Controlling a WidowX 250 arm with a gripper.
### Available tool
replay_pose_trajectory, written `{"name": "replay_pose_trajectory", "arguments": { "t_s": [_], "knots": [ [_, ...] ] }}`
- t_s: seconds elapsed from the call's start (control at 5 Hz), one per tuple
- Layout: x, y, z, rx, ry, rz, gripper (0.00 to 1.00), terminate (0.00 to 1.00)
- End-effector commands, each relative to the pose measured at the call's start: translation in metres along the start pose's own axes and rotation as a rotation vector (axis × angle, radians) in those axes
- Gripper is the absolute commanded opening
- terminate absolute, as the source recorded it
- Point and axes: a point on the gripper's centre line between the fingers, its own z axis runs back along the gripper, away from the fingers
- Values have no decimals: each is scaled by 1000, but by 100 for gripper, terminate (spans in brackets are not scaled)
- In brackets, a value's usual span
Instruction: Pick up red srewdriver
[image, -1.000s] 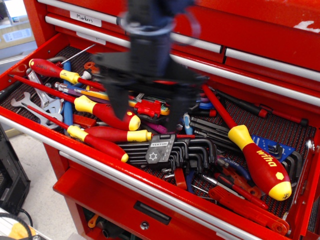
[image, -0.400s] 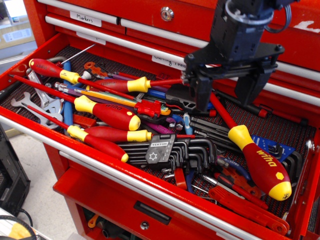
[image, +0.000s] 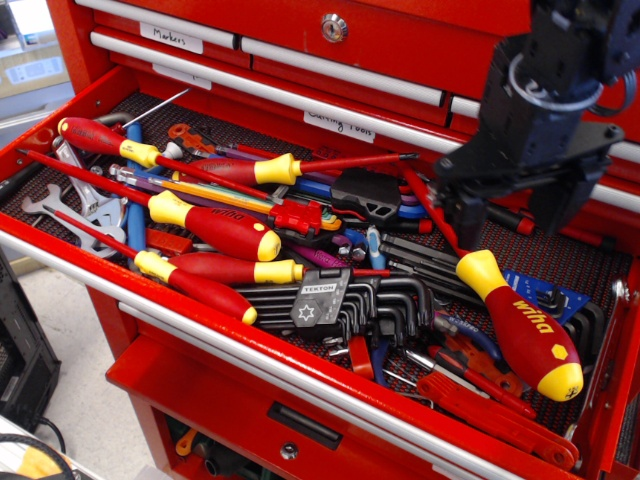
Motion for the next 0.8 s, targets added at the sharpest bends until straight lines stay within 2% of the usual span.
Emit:
{"name": "replay_pose_trajectory", "arguments": {
  "t_s": [0.0,0.2,0.6],
  "knots": [
    [5,-27,-18,-74,16,27,100,0],
    [10,-26,-35,-31,27,-1,100,0],
    [10,-13,-59,-13,106,-7,100,0]
  ]
}}
